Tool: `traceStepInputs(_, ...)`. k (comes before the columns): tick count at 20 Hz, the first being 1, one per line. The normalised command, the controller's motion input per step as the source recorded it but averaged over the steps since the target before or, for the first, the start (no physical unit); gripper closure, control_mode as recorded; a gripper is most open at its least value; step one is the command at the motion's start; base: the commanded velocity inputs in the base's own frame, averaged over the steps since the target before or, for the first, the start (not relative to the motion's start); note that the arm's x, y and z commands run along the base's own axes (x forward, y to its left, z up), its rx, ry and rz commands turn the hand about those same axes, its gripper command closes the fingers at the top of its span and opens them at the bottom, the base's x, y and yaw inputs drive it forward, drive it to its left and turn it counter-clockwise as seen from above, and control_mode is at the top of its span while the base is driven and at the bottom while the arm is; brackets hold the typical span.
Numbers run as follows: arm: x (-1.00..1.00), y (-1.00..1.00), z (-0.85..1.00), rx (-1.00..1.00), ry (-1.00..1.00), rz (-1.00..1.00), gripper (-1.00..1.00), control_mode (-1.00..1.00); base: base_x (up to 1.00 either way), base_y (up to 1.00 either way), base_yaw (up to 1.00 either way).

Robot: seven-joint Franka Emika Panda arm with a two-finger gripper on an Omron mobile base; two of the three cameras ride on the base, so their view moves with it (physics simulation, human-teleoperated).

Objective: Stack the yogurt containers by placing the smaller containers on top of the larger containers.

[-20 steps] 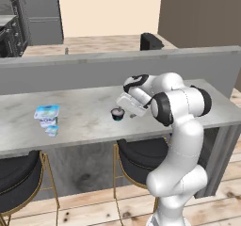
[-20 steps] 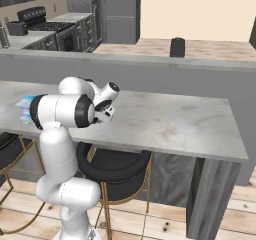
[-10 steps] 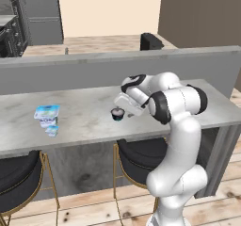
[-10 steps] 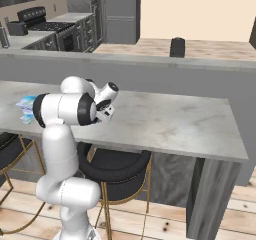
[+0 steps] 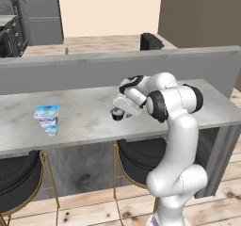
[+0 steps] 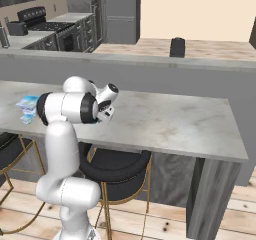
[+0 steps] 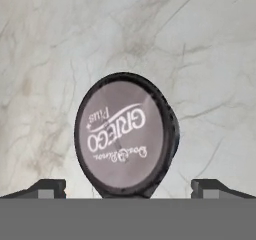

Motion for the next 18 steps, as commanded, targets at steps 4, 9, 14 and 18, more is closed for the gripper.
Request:
traceStepInputs(4, 0.21, 0.0, -0.11, 0.0, 0.0, 0.01, -1.0, -1.0, 0.0, 0.0, 0.0)
traceStepInputs(9, 0.2, 0.01, -0.09, 0.0, 0.0, 0.0, -1.0, -1.0, 0.0, 0.0, 0.0)
traceStepInputs(14, 0.23, 0.07, -0.09, 0.0, 0.0, 0.0, -1.0, -1.0, 0.0, 0.0, 0.0)
traceStepInputs(18, 0.18, 0.15, -0.08, 0.0, 0.0, 0.0, -1.0, -1.0, 0.0, 0.0, 0.0)
